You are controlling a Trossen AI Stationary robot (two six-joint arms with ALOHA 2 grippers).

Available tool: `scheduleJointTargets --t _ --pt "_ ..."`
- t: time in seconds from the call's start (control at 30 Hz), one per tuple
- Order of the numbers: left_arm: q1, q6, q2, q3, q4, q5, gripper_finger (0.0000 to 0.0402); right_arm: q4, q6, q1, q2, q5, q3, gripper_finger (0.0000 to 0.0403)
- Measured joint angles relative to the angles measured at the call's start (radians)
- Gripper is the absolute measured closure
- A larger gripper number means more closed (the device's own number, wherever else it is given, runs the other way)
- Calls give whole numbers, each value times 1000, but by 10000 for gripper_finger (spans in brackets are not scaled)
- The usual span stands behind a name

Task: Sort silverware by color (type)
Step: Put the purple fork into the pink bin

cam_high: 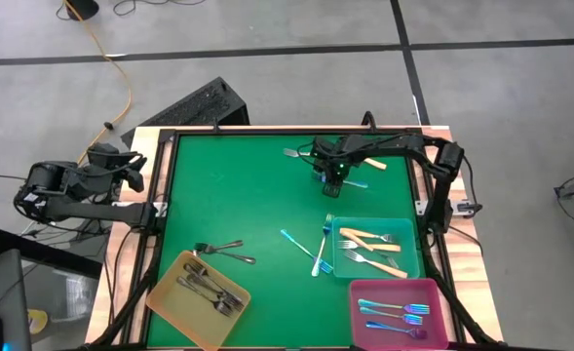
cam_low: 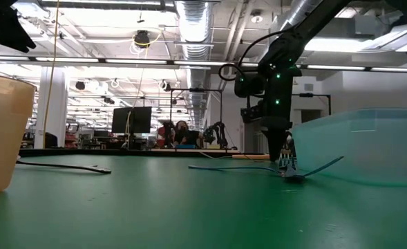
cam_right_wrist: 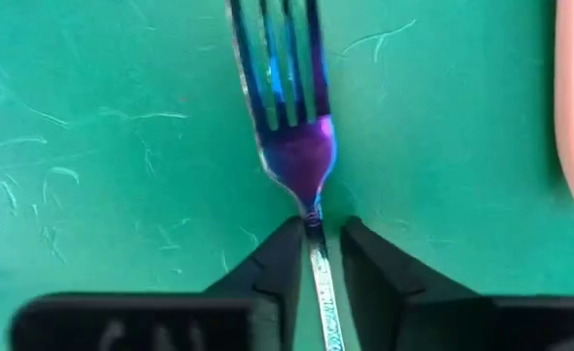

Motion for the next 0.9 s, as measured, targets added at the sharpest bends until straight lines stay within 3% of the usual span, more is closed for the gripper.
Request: scheduleJointTargets --t 0.3,0.9 --pt "0 0 0 0 0 0 243 -4 3 0 -1 3 0 374" --pt "0 0 0 0 0 1 243 -39 28 -2 -13 -26 47 380"
